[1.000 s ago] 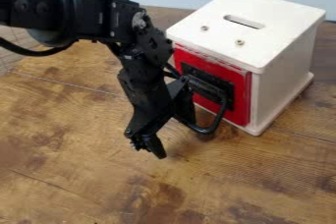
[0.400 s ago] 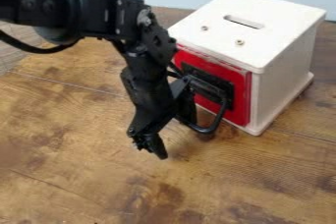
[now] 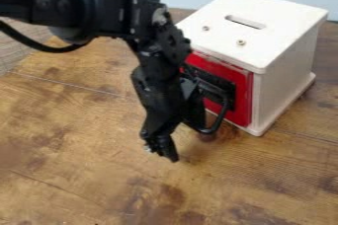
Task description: Open the drawer
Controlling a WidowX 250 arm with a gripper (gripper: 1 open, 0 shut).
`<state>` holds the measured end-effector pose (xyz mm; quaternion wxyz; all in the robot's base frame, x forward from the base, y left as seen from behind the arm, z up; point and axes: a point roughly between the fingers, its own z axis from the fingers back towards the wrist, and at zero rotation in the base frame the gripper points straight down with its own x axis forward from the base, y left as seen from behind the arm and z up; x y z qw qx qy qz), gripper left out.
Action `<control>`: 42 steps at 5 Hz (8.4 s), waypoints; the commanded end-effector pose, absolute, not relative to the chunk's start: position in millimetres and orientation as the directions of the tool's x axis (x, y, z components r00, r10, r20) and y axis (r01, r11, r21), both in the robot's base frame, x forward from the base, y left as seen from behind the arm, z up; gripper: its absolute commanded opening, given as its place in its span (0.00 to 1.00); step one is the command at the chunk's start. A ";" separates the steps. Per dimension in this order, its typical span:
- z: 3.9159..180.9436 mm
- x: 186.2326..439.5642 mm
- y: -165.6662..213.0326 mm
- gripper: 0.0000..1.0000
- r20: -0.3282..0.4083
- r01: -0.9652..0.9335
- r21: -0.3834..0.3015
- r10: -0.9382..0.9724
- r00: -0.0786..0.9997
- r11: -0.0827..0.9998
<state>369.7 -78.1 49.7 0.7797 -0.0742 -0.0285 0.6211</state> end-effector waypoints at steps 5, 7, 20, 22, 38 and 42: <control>61.0 374.2 -102.8 1.00 -0.016 -0.941 -0.211 0.961 0.275 0.266; 62.3 373.0 -96.9 1.00 -0.003 -0.939 -0.216 0.962 0.274 0.267; 80.2 336.5 -80.0 0.00 0.057 -0.936 -0.189 0.955 0.289 0.295; 80.9 341.3 -72.3 0.00 0.068 -0.949 -0.183 0.966 0.248 0.256; 129.7 296.0 -34.0 0.00 0.103 -0.882 -0.094 0.886 0.452 0.461; 132.7 292.2 -52.5 0.00 0.106 -0.924 -0.066 0.923 0.369 0.377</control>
